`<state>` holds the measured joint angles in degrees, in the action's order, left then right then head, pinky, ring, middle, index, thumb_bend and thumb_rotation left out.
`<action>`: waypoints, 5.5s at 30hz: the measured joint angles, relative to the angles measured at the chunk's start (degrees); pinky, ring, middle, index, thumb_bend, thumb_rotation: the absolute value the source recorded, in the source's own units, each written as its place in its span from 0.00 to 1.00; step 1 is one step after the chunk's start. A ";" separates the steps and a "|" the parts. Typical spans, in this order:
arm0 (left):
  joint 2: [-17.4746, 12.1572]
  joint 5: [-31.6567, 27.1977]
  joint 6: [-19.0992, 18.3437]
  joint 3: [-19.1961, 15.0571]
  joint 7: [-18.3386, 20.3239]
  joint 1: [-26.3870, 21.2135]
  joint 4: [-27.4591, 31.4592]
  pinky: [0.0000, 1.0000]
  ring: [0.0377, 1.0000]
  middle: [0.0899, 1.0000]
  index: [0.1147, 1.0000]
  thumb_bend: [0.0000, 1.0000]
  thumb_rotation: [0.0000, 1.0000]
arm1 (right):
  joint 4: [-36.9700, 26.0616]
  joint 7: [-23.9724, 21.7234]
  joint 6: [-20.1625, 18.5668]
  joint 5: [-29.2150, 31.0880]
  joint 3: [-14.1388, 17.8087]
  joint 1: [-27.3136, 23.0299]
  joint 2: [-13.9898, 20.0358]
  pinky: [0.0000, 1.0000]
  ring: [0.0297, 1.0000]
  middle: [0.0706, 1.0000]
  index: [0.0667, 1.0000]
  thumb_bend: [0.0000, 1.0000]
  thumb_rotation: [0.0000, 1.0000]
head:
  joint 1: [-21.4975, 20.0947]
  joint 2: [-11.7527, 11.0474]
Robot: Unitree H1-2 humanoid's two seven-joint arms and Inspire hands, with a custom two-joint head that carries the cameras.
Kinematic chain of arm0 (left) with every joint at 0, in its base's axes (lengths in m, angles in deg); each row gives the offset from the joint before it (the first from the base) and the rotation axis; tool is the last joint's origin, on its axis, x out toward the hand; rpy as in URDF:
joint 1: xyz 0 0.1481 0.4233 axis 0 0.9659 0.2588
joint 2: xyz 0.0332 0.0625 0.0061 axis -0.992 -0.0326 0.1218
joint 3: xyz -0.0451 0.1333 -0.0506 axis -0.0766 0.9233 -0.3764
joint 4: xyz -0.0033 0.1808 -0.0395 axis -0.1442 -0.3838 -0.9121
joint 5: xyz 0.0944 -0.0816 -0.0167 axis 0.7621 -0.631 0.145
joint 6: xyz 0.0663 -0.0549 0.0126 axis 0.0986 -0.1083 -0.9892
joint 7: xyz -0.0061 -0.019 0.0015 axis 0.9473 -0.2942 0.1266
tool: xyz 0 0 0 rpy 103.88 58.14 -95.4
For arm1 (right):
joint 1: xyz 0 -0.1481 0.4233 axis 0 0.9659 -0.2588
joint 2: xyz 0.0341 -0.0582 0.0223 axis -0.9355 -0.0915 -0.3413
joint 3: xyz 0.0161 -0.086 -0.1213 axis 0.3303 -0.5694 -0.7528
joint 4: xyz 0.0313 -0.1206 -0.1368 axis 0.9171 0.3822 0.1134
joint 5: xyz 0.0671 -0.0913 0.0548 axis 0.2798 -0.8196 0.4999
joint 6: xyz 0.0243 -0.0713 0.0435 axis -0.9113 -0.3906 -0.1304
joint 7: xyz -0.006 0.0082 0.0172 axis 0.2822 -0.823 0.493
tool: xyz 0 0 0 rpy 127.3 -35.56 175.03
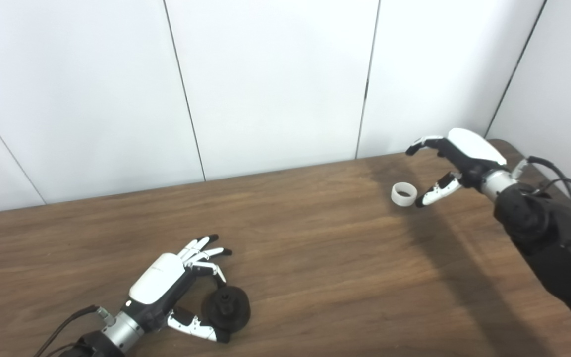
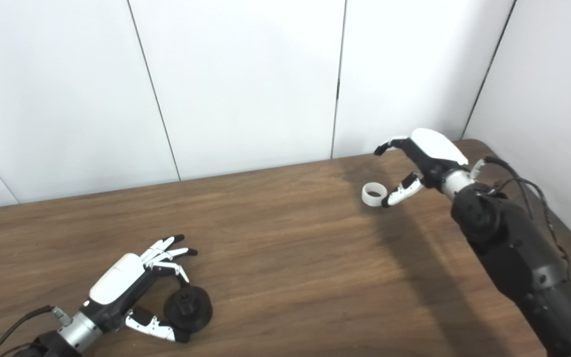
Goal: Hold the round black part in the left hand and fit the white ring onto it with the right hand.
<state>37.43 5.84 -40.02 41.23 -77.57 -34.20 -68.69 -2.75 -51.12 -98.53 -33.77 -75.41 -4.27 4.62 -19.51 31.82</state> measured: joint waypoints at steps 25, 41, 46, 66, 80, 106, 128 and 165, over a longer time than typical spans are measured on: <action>-1.12 -1.55 0.01 2.65 -1.73 -0.68 -0.47 1.00 1.00 0.86 0.41 0.52 0.06 | 10.44 -2.25 5.49 -9.30 -7.36 -6.88 0.40 0.77 0.89 0.87 0.74 0.85 0.17 | -2.11 -1.41; -1.35 -2.07 0.01 2.78 -1.42 -0.60 -0.12 1.00 1.00 0.86 0.41 0.52 0.06 | 11.31 -4.16 6.14 -10.04 -8.52 -8.32 0.40 0.75 0.88 0.86 0.72 0.84 0.18 | -2.20 -1.14; -1.63 -2.06 0.01 2.74 -1.40 -0.38 0.52 1.00 1.00 0.85 0.41 0.52 0.06 | 11.98 -4.61 6.18 -10.27 -8.68 -8.57 0.37 0.77 0.90 0.86 0.71 0.84 0.20 | -2.20 -0.62; -0.27 -1.86 0.06 3.52 -2.21 -2.02 -2.74 1.00 1.00 0.93 0.41 0.52 0.07 | 13.61 -8.94 2.49 -13.14 -11.35 -10.07 -0.15 1.00 1.00 0.95 0.68 0.88 0.28 | -1.50 0.17; -2.89 -2.30 -0.34 0.96 -0.38 2.34 4.53 1.00 1.00 0.86 0.41 0.52 0.06 | 14.82 -8.89 2.59 -13.61 -11.85 -11.13 -1.03 1.00 1.00 0.94 0.67 0.89 0.29 | -1.14 0.70; -2.71 -2.26 -0.32 -0.36 1.14 3.30 5.36 1.00 1.00 0.86 0.41 0.52 0.06 | 15.89 -6.44 3.09 -12.91 -11.55 -11.13 -1.58 1.00 1.00 0.91 0.62 0.81 0.23 | -1.14 0.88; -2.40 -2.04 -0.36 -2.55 3.17 4.82 6.82 1.00 1.00 0.86 0.41 0.52 0.06 | 17.09 -3.64 4.47 -11.73 -11.63 -11.42 -2.07 0.99 1.00 0.84 0.45 0.53 0.14 | -0.97 1.23; -2.37 -2.07 -0.37 -2.98 3.60 5.08 6.81 1.00 1.00 0.85 0.41 0.52 0.06 | 8.07 -3.78 5.89 -11.86 -12.17 -11.07 -3.02 1.00 1.00 0.89 0.45 0.53 0.14 | -0.88 1.58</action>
<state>35.06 3.77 -40.38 38.25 -73.97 -29.12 -61.88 5.32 -54.90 -92.64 -45.63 -87.58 -15.34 1.60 -20.39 33.40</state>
